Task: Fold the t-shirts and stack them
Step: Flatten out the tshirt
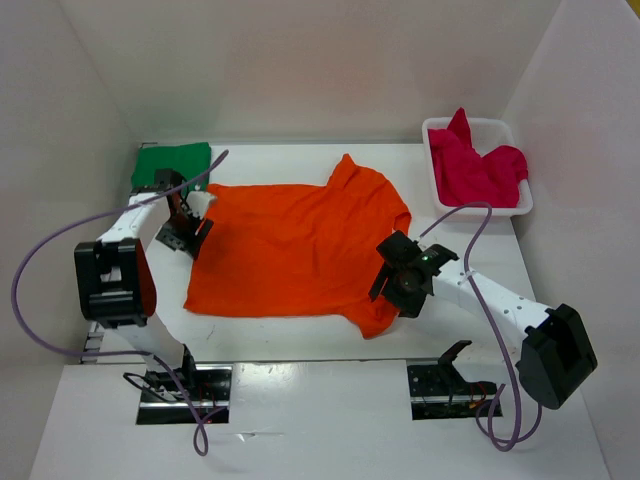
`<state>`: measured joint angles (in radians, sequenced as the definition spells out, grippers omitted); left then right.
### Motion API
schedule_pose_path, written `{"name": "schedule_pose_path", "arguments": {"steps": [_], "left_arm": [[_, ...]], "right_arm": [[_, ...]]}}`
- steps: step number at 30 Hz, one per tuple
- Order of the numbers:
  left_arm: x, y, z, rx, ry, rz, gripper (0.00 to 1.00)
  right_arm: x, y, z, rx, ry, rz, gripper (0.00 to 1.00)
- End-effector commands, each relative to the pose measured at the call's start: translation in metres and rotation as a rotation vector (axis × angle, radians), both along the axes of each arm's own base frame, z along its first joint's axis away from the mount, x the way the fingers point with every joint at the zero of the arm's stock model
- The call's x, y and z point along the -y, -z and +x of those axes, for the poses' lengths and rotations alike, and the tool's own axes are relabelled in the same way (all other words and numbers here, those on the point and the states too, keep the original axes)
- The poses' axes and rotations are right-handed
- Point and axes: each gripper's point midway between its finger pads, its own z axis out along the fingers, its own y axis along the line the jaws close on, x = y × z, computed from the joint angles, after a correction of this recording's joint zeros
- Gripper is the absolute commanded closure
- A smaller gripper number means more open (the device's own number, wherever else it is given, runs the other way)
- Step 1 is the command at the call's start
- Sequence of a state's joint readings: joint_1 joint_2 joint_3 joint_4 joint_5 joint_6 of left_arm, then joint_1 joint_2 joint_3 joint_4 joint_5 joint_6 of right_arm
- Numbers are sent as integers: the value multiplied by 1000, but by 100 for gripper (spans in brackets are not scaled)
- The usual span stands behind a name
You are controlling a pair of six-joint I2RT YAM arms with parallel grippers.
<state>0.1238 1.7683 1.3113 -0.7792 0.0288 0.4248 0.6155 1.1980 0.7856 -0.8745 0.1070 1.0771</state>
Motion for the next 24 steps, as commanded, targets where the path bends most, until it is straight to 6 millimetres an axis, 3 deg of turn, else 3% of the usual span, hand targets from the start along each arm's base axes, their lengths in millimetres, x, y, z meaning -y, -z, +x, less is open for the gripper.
{"name": "schedule_pose_path", "arguments": {"steps": [1,2,5,7,12,16,17,18,21,22,24], "left_arm": [[-7,-9,-65,-95,55,64,28],[-5,-5,-80,-129,56,58,28],[-4,7,-127,-223,78,72,28],[-2,12,-141,-245,79,68,28],[4,20,-149,-285,106,43,27],[9,29,-147,-363,163,25,18],[11,32,-152,-397,183,21,16],[13,36,-149,-416,196,20,10],[22,37,-136,-383,237,34,10],[19,43,-135,-381,236,69,10],[11,57,-146,-425,244,127,12]], "right_arm": [[4,1,-20,-66,34,-23,22],[7,-3,-20,-47,50,-23,17],[12,-12,-11,11,129,-25,17],[17,-8,-9,28,180,-34,17],[14,26,-4,-10,203,-31,17],[16,47,-2,-36,183,-74,17],[16,50,-2,-40,171,-81,20],[14,53,1,-48,171,-88,29],[14,53,7,-31,163,-102,50],[14,53,7,-31,155,-105,62],[12,48,11,-13,155,-90,66]]}}
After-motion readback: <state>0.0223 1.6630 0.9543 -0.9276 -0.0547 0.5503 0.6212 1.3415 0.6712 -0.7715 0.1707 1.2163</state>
